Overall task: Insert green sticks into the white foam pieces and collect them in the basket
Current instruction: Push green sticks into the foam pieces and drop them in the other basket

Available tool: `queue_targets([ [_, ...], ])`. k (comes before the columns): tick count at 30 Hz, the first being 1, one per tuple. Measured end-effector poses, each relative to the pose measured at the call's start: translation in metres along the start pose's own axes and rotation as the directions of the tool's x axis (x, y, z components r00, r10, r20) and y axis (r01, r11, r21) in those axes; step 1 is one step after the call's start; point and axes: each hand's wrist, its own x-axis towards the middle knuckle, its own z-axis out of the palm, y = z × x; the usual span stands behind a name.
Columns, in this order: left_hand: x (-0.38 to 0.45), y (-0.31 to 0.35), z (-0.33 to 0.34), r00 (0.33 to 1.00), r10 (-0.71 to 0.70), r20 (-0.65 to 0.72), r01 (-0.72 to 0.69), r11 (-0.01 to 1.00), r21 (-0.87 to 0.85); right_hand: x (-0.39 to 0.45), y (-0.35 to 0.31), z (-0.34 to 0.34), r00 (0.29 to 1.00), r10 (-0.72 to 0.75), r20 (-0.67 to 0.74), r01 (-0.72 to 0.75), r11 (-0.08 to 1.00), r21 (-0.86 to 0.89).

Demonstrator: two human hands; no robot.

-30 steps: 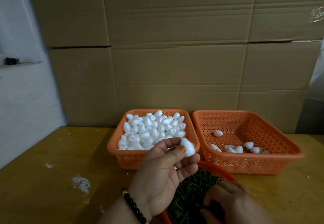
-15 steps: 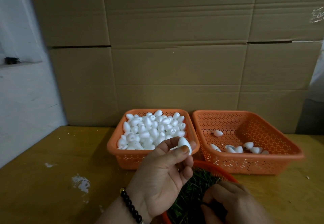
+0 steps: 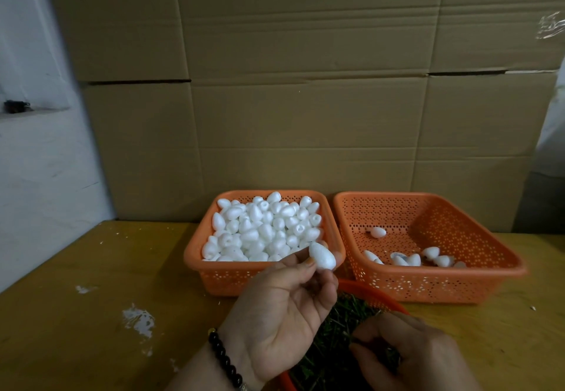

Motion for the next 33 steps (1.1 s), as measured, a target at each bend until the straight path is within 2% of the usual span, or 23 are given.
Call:
queue_targets([
  [10, -0.0013, -0.0008, 0.0016, 0.999, -0.049, -0.009, 0.049, 0.999, 0.004, -0.0008, -0.0008, 0.0007, 0.998, -0.005, -0.07, 0.006, 1.0, 0.02],
  [16, -0.0017, -0.0043, 0.0004, 0.999, -0.03, -0.043, 0.034, 0.995, 0.096, -0.0008, 0.0003, 0.0015, 0.989, 0.0, -0.146, 0.005, 0.999, 0.032],
  [20, -0.0015, -0.0054, -0.0006, 0.998, -0.046, -0.034, 0.05, 0.989, 0.138, 0.001, -0.0041, -0.0002, 0.98, -0.053, -0.192, 0.072, 0.993, 0.092],
  [24, -0.0014, -0.0051, 0.0005, 0.994, -0.106, -0.006, 0.106, 0.994, 0.038, 0.0008, -0.0071, -0.0004, 0.973, -0.061, -0.222, 0.076, 0.996, 0.057],
  [29, 0.0019, -0.0038, -0.0003, 0.992, -0.125, -0.028, 0.123, 0.989, -0.088, 0.0006, -0.0048, -0.0006, 0.966, 0.006, -0.259, 0.019, 0.995, 0.093],
  [33, 0.0015, -0.0036, -0.0004, 0.995, -0.1, -0.02, 0.099, 0.993, -0.057, 0.0012, -0.0067, -0.0015, 0.965, 0.025, -0.263, 0.005, 0.993, 0.116],
])
